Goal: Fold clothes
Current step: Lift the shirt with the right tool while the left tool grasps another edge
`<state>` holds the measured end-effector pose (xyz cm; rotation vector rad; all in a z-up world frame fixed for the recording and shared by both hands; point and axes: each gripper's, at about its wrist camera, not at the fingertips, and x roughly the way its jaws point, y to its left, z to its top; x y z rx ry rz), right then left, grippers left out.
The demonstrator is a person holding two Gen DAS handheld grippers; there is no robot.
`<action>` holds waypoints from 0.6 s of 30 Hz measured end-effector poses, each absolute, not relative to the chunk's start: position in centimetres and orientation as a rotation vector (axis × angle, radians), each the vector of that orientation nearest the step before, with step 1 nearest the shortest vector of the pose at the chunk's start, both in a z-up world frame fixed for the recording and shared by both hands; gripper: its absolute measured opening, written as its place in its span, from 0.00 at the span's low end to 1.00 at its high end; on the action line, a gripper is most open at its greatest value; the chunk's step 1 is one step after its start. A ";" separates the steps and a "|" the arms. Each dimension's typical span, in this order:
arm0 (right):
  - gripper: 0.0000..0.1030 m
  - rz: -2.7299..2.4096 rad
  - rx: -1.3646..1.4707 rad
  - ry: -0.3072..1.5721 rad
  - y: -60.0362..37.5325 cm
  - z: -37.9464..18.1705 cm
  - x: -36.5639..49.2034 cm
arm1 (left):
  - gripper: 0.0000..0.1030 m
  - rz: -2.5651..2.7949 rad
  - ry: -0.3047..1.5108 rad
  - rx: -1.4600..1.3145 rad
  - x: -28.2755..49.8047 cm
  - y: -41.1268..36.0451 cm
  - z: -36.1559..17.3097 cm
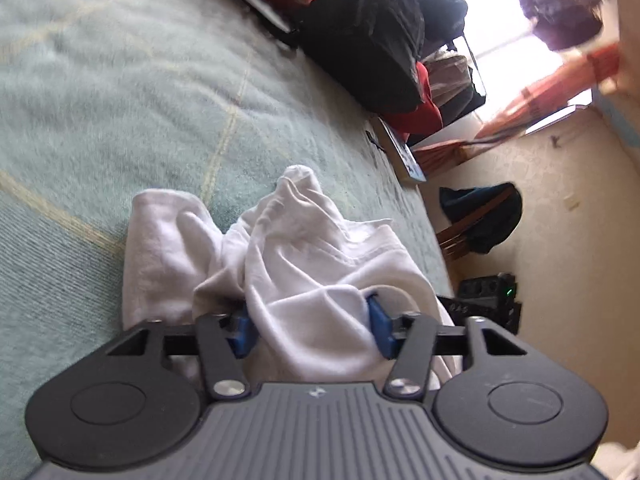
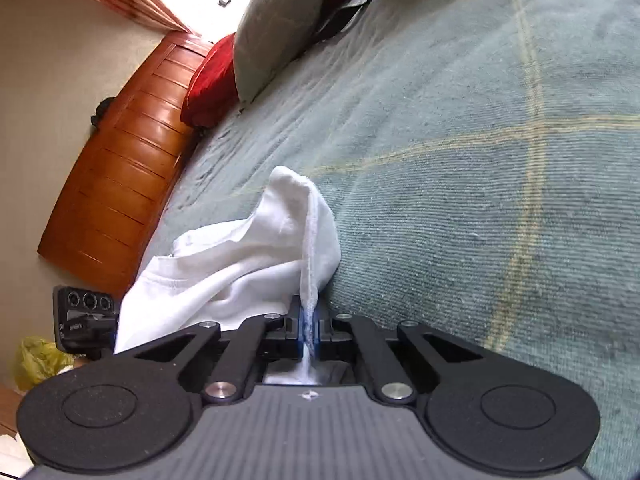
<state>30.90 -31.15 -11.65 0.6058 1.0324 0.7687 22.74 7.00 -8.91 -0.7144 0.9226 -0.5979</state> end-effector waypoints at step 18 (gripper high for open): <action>0.19 0.768 0.551 0.984 -31.1 -11.1 29.7 | 0.22 -0.626 0.899 -0.676 21.5 7.5 -7.9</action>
